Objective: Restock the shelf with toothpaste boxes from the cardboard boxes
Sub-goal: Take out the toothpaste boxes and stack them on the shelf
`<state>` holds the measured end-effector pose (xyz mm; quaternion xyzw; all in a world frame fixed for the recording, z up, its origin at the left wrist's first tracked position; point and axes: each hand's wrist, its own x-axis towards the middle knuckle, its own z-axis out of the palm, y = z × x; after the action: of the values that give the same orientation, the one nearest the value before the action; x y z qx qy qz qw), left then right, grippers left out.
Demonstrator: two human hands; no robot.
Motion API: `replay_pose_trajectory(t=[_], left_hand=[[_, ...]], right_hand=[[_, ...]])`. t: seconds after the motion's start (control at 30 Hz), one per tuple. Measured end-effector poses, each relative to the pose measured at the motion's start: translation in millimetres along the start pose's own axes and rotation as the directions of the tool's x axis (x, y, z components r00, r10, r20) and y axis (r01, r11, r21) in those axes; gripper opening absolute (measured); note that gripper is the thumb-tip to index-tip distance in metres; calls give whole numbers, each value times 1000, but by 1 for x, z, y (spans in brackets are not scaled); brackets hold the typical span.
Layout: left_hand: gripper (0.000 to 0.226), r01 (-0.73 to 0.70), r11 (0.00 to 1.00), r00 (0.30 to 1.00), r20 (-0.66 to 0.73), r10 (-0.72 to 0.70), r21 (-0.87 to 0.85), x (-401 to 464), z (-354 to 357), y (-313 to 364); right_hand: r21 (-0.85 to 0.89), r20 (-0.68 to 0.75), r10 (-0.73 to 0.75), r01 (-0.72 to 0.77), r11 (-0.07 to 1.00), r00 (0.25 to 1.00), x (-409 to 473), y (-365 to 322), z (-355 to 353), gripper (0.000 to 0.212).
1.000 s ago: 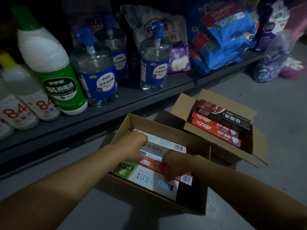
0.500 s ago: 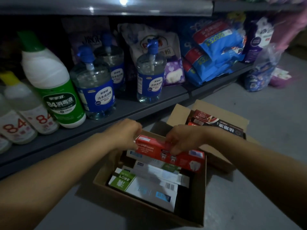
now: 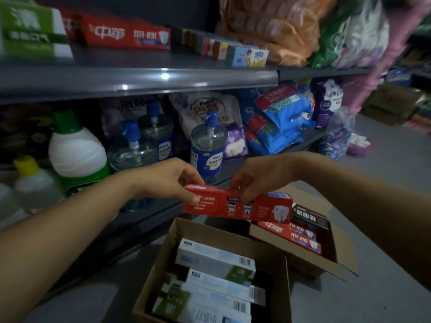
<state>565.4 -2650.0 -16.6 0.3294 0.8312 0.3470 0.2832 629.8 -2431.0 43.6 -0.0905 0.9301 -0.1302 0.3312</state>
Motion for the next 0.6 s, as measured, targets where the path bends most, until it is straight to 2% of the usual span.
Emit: replay_pose_trajectory(t=[0.13, 0.27, 0.33, 0.43, 0.6], left_hand=[[41, -26, 998, 997, -76, 22, -54, -10, -17, 0], [49, -9, 992, 999, 40, 14, -122, -23, -37, -4], [49, -10, 994, 999, 52, 16, -106, -25, -47, -3], [47, -31, 996, 999, -28, 29, -87, -19, -45, -4], [43, -14, 989, 991, -132, -5, -145, -12, -30, -12]], right_hand=[[-38, -28, 9, -10, 999, 1000, 0, -19, -22, 31], [-135, -11, 1, -2, 991, 1000, 0, -27, -36, 31], [-141, 2, -7, 7, 990, 1000, 4, -29, -42, 31], [-219, 11, -46, 47, 975, 999, 15, -26, -51, 36], [-360, 55, -151, 160, 919, 987, 36, -17, -61, 30]])
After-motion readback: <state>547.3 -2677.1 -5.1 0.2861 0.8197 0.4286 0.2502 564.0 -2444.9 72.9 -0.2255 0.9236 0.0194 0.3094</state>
